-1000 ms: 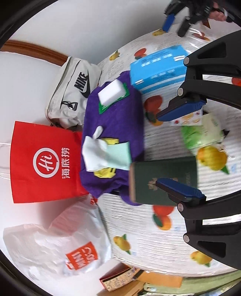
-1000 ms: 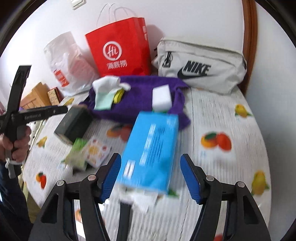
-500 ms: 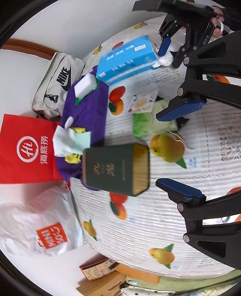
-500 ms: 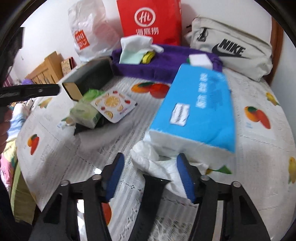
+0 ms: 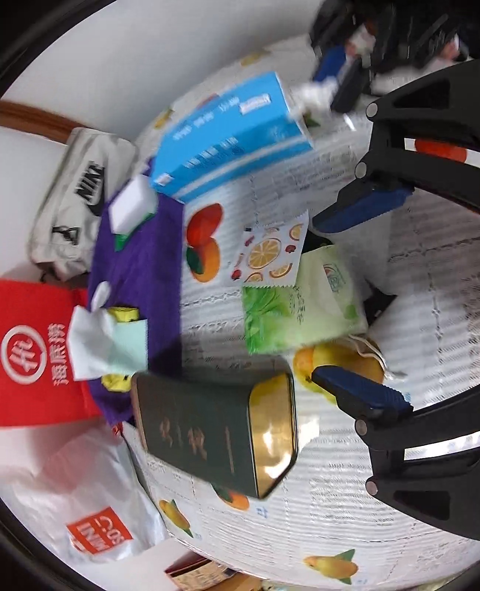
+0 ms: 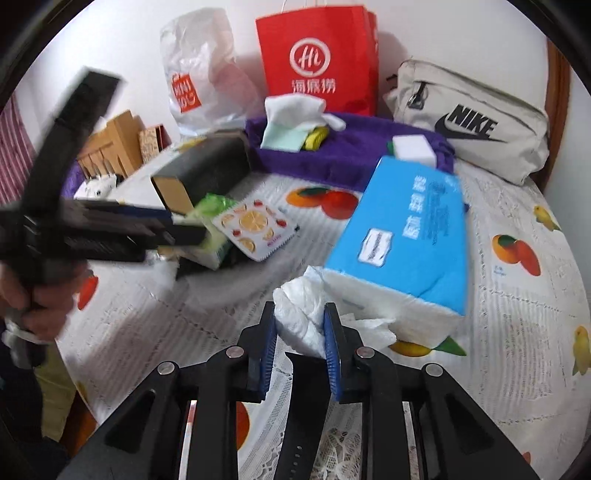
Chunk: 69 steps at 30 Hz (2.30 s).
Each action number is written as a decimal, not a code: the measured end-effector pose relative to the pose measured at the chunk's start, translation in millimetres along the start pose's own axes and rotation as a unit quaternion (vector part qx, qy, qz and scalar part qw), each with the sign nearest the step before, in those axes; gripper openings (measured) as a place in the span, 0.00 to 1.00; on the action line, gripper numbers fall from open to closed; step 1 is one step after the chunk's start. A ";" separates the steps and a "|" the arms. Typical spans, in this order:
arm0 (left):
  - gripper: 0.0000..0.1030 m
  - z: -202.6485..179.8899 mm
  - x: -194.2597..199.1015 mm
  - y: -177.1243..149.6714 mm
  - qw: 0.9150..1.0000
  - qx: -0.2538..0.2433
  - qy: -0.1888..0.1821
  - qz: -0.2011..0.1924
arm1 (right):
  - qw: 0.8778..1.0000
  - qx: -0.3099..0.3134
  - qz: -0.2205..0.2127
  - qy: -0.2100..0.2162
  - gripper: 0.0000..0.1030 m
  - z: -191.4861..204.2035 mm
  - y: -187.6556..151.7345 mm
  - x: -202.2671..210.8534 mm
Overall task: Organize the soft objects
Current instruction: 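Grasp the crumpled white tissue with the right tool while the left grasps the green pack, then place the tissue on the towel with the right tool while the left places the pack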
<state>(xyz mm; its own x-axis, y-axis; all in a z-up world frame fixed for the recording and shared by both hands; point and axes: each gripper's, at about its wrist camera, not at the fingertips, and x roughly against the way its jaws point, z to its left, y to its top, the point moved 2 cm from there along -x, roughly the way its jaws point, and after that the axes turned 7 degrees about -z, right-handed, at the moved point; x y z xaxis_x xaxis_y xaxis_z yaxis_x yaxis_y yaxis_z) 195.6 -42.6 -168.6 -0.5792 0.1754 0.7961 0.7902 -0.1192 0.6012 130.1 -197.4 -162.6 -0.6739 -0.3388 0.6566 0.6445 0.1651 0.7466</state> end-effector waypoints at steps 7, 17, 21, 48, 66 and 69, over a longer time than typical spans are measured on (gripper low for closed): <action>0.64 -0.7 -18.8 -6.8 1.000 -0.002 0.023 0.007 | 1.000 -0.021 -0.016 -0.008 0.23 -14.2 1.4 21.4; 0.45 11.1 18.7 -12.2 0.999 0.014 -0.031 -0.024 | 0.998 -0.054 0.004 -0.036 0.24 -39.6 -17.4 15.9; 0.45 22.4 38.8 -21.4 0.998 0.037 -0.049 -0.035 | 0.997 -0.073 -0.009 -0.029 0.24 -44.4 -17.6 19.6; 0.45 83.5 70.1 -24.9 0.995 0.085 -0.003 -0.057 | 0.997 -0.067 -0.032 -0.021 0.24 -32.3 8.0 43.8; 0.45 93.8 69.4 56.1 0.992 0.089 -0.013 -0.088 | 0.997 -0.055 -0.037 -0.036 0.24 -52.0 80.5 29.1; 0.45 94.7 60.2 72.1 0.992 0.092 -0.022 -0.086 | 0.997 -0.053 -0.037 -0.039 0.24 -57.4 94.9 21.3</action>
<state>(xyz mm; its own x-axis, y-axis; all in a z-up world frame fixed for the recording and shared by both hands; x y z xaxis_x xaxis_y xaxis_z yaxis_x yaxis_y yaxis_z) 236.7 51.9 -83.9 -0.7022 0.2204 0.6770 0.7064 0.0963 0.7013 197.6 -242.2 -83.9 -0.7438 -0.2725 0.6103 0.6245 0.0422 0.7799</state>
